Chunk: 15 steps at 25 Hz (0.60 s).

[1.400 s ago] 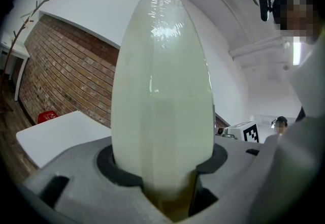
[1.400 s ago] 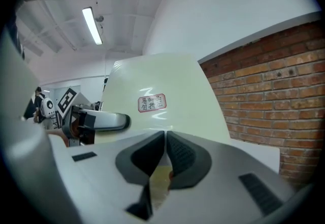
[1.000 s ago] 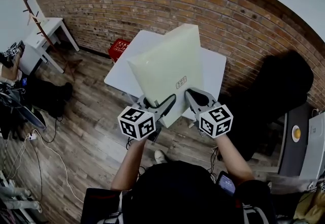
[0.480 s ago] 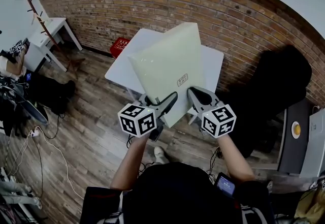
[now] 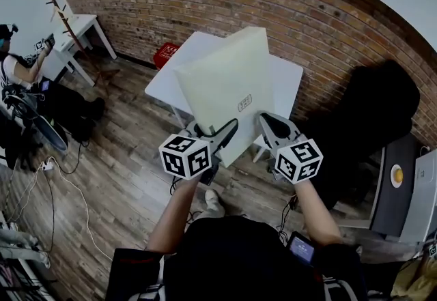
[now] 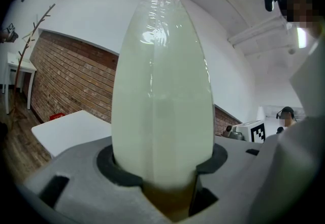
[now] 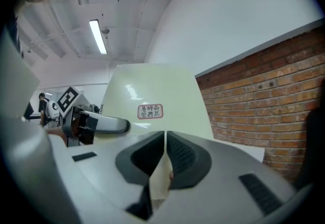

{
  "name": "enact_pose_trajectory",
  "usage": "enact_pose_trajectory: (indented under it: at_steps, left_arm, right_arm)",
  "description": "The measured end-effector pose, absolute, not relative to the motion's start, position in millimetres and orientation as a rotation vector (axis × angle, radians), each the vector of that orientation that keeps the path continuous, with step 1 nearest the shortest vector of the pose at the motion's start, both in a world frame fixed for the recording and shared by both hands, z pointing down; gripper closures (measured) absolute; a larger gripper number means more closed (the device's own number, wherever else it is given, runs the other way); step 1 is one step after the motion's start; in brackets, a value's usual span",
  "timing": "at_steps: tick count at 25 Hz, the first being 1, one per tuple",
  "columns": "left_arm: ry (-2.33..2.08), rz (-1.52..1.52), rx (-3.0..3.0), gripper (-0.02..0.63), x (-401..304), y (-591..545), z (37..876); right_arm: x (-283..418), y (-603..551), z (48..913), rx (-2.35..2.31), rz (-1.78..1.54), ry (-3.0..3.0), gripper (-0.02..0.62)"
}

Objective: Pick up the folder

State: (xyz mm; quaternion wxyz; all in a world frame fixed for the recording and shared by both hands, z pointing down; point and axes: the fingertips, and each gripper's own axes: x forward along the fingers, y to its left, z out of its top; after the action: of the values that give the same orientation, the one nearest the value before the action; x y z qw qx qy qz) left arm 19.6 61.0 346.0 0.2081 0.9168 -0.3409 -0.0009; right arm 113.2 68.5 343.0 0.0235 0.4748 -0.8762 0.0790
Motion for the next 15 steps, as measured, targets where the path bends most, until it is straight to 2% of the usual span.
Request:
enact_pose_trajectory:
  at_steps: [15]
  left_arm:
    - [-0.940, -0.063, 2.500, 0.337, 27.9, 99.8, 347.5]
  right_arm:
    - [121.7, 102.7, 341.8, 1.456, 0.213, -2.731, 0.560]
